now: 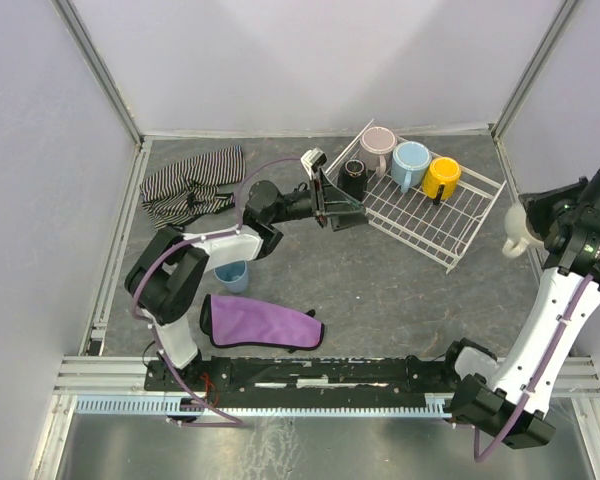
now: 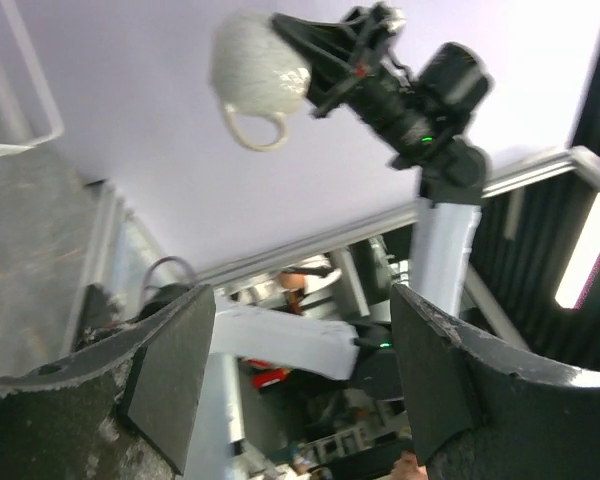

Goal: Load the cups into the dish rack

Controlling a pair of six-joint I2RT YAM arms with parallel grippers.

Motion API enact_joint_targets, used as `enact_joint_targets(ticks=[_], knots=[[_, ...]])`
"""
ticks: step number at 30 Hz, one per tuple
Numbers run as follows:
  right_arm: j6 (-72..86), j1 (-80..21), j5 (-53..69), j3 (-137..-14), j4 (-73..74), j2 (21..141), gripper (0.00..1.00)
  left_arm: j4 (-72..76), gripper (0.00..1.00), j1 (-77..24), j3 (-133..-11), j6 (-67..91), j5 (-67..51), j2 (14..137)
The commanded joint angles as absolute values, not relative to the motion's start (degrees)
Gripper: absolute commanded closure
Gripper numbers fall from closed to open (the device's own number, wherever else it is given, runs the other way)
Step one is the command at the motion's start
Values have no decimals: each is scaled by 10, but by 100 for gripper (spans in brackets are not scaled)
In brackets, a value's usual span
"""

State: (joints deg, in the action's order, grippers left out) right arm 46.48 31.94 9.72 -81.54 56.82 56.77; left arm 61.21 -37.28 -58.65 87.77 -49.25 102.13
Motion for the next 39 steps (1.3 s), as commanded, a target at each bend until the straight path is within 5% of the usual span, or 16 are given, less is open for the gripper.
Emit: enact_joint_targets(ticks=[1,7,16,39], knots=[[563,299,209,-837,395,562,99,831,22,-397,-608,1059,-440,1052],[721,246,300,-763,93,572,99,910,22,-436,-666,1149,-394,1104],[788,134,288,-733,-93,610,99,837,23,-456,-698,1139,-348,1111],[923,76,326,-679,-154,575,99,740,25,-448,-917,994,-361,1230]])
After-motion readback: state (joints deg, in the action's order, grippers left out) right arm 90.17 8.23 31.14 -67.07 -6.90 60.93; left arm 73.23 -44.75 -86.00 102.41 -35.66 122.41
